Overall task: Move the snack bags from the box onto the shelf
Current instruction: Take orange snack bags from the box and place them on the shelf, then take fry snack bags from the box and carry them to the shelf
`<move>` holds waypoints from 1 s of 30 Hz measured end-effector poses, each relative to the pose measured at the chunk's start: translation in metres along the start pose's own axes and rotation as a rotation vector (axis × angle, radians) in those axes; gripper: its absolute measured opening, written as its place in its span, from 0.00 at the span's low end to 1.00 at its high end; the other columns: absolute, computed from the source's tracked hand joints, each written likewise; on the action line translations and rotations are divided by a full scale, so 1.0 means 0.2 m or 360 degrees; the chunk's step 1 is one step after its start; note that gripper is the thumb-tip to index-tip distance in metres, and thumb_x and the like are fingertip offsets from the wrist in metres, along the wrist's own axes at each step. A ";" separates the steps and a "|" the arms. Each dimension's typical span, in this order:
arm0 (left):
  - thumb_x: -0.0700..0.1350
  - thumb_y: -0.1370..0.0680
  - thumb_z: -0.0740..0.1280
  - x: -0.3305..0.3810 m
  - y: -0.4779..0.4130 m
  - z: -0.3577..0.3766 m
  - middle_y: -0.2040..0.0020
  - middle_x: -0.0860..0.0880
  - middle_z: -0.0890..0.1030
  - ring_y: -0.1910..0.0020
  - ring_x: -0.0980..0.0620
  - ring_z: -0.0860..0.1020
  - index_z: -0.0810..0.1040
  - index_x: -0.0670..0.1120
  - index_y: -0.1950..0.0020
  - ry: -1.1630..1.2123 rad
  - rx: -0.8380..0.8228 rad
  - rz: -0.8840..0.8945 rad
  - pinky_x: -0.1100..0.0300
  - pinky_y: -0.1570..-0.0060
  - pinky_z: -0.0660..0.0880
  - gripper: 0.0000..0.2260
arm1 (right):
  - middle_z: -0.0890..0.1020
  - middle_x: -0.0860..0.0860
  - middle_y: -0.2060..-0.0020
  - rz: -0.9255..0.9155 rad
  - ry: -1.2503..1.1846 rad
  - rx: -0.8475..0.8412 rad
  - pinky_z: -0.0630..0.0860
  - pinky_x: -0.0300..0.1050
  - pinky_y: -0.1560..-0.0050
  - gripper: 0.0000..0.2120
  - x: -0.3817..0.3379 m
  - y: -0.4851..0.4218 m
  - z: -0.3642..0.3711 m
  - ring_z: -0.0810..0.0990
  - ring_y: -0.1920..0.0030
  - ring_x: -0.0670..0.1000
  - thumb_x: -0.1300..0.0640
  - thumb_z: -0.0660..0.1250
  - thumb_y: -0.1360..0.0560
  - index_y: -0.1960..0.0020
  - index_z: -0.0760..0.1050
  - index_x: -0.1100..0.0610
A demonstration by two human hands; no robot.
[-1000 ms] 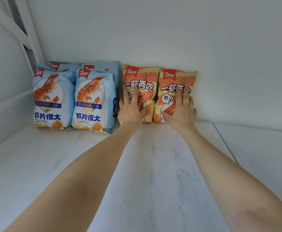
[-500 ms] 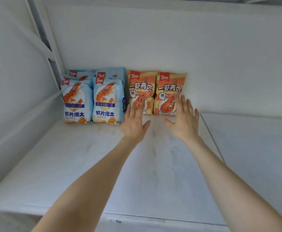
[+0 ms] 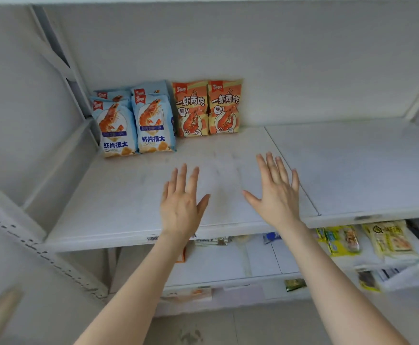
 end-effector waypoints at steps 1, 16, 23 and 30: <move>0.59 0.21 0.61 0.02 0.08 -0.01 0.23 0.41 0.64 0.25 0.39 0.62 0.62 0.47 0.23 -0.0016 0.0016 0.0031 0.43 0.31 0.66 0.30 | 0.56 0.53 0.22 0.0000 0.0020 0.0018 0.51 0.63 0.27 0.42 0.01 0.08 -0.03 0.52 0.22 0.54 0.37 0.64 0.27 0.21 0.51 0.52; 0.59 0.22 0.57 0.68 1.07 -0.19 0.25 0.40 0.67 0.26 0.39 0.66 0.67 0.46 0.25 0.0339 -0.0123 0.0742 0.43 0.32 0.67 0.29 | 0.55 0.51 0.22 0.0613 0.0324 0.0014 0.50 0.62 0.26 0.42 0.25 1.60 -0.58 0.52 0.22 0.53 0.33 0.59 0.27 0.21 0.52 0.51; 0.52 0.30 0.75 1.11 1.57 -0.22 0.29 0.39 0.72 0.30 0.37 0.71 0.68 0.45 0.27 0.0498 -0.0320 0.1168 0.41 0.36 0.71 0.34 | 0.61 0.52 0.23 0.1095 0.0503 0.0008 0.54 0.63 0.28 0.41 0.35 2.38 -0.87 0.58 0.23 0.54 0.33 0.60 0.29 0.22 0.57 0.51; 0.58 0.23 0.55 1.63 2.11 -0.29 0.29 0.40 0.72 0.29 0.40 0.70 0.64 0.46 0.28 0.0674 -0.0483 0.1579 0.43 0.34 0.71 0.27 | 0.61 0.52 0.23 0.1605 0.0594 -0.0039 0.56 0.61 0.29 0.39 0.49 3.18 -1.13 0.60 0.24 0.55 0.33 0.56 0.29 0.22 0.58 0.51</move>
Point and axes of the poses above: each hand's wrist, its own y-axis away from the middle knuckle, its own z-axis out of the palm, x = y × z, the point moved 5 cm from there along -y, towards the middle knuckle
